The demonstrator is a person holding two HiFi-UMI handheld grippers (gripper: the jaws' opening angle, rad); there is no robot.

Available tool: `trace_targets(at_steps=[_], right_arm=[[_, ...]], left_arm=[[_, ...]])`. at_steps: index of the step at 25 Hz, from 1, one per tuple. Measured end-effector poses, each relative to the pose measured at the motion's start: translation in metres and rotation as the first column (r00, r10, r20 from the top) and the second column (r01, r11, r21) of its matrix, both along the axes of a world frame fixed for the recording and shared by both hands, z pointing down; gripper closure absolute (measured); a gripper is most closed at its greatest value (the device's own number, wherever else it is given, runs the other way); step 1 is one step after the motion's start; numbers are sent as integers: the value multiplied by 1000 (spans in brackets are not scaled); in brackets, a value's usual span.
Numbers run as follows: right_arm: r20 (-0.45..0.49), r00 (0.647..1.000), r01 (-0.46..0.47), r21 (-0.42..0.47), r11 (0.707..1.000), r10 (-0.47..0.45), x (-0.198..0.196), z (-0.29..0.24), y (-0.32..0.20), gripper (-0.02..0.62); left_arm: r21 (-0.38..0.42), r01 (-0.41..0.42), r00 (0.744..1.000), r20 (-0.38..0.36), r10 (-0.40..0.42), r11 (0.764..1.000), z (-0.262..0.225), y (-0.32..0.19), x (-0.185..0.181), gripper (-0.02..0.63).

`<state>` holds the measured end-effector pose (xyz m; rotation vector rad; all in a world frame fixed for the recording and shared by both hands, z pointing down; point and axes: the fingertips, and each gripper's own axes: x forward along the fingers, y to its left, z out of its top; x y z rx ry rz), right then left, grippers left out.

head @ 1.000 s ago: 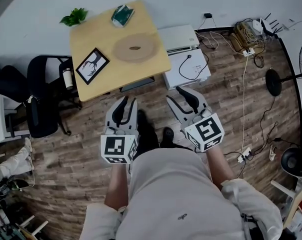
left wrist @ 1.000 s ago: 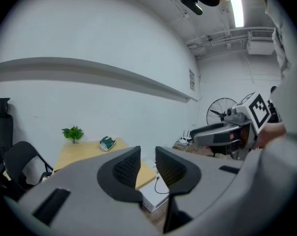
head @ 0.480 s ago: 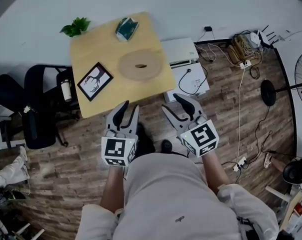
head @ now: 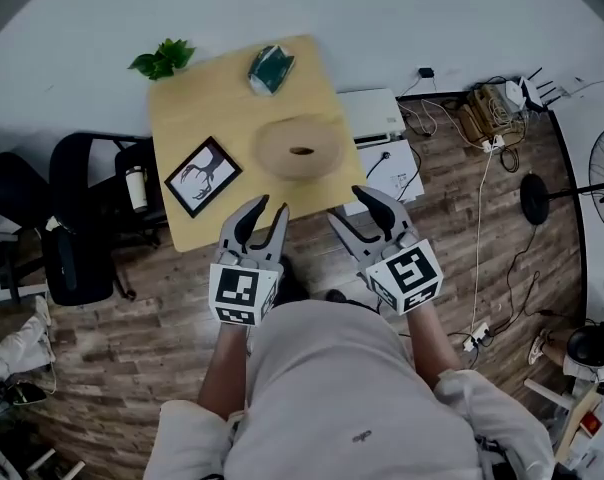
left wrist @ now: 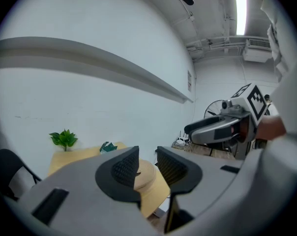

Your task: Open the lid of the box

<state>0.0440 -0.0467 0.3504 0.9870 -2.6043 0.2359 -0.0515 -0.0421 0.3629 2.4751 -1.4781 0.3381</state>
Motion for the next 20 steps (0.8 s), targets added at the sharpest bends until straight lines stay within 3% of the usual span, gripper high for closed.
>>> trace_targets(at_steps=[20], right_arm=[[-147, 989, -33, -9, 999, 31, -62, 38, -25, 370]], left_arm=[[-43, -117, 993, -3, 117, 992, 30, -30, -50, 492]])
